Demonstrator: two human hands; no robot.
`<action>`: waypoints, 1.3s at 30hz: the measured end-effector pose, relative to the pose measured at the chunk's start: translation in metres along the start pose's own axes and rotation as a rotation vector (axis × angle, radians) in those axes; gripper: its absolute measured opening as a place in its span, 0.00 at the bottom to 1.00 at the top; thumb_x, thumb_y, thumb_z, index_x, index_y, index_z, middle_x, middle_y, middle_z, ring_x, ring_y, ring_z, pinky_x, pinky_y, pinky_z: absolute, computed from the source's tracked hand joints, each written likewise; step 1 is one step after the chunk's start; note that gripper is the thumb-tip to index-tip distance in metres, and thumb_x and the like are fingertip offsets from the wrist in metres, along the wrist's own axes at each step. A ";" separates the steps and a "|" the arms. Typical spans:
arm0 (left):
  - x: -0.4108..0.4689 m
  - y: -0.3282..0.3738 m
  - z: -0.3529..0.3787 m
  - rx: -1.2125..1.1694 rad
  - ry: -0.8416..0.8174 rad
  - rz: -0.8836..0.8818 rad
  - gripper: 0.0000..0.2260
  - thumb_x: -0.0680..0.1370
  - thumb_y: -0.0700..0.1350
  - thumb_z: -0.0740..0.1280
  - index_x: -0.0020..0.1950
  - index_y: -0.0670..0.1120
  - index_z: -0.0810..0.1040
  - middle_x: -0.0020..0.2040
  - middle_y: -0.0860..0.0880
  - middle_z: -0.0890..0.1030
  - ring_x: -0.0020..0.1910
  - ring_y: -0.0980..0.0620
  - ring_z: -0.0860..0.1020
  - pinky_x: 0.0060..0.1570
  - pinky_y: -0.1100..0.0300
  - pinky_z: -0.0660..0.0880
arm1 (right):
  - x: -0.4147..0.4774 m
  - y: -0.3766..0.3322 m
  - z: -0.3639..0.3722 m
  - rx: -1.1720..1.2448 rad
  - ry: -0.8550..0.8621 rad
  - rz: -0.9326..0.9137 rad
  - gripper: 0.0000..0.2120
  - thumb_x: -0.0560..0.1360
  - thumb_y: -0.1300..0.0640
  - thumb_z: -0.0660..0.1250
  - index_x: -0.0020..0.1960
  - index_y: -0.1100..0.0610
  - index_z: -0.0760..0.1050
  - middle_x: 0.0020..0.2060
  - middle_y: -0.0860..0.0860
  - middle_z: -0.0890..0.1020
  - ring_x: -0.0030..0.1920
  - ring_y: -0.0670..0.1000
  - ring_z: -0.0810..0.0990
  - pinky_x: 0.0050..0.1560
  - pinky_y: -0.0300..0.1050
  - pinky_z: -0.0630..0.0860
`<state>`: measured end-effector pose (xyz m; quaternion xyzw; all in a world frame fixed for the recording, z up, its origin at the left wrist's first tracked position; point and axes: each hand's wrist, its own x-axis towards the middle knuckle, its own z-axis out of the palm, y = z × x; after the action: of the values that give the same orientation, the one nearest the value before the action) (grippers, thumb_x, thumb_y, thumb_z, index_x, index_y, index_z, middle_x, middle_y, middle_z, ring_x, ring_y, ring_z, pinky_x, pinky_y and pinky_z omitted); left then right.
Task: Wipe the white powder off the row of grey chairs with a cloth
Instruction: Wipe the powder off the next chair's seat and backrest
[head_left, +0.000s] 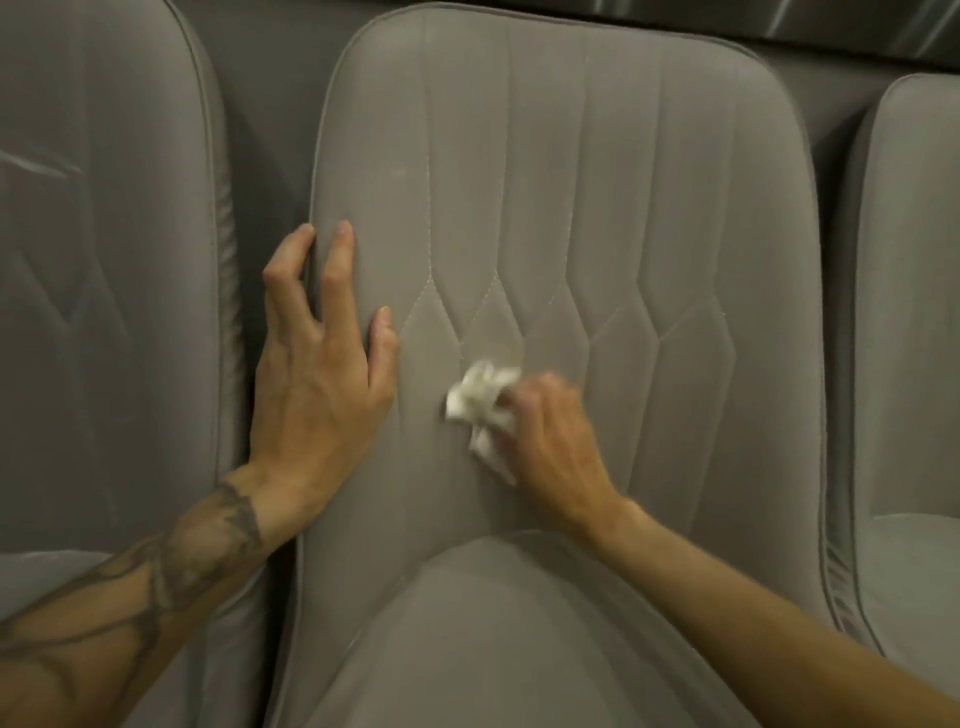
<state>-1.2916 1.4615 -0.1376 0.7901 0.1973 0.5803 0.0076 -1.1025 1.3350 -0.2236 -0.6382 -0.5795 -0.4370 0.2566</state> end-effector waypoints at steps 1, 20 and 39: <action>0.000 0.000 0.000 0.004 0.001 0.004 0.28 0.84 0.44 0.64 0.82 0.40 0.60 0.77 0.34 0.61 0.75 0.36 0.66 0.73 0.48 0.69 | -0.021 -0.009 0.007 0.016 -0.115 -0.144 0.13 0.83 0.50 0.62 0.60 0.58 0.74 0.51 0.57 0.79 0.47 0.59 0.77 0.48 0.51 0.69; 0.000 -0.001 0.003 0.022 0.024 0.010 0.27 0.83 0.45 0.64 0.81 0.41 0.62 0.76 0.35 0.63 0.74 0.36 0.68 0.72 0.47 0.71 | 0.063 0.008 -0.016 0.011 0.048 -0.110 0.11 0.81 0.53 0.63 0.59 0.57 0.67 0.48 0.60 0.76 0.46 0.60 0.72 0.48 0.52 0.66; 0.044 -0.075 -0.052 0.332 -0.070 0.139 0.27 0.83 0.51 0.57 0.81 0.44 0.62 0.82 0.41 0.59 0.83 0.41 0.55 0.82 0.42 0.49 | 0.299 0.000 -0.063 0.113 0.329 0.236 0.16 0.79 0.50 0.60 0.58 0.63 0.73 0.55 0.59 0.75 0.51 0.58 0.76 0.52 0.52 0.73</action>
<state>-1.3512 1.5332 -0.0987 0.8118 0.2350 0.5113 -0.1560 -1.1352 1.4364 0.0623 -0.6064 -0.4744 -0.4691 0.4326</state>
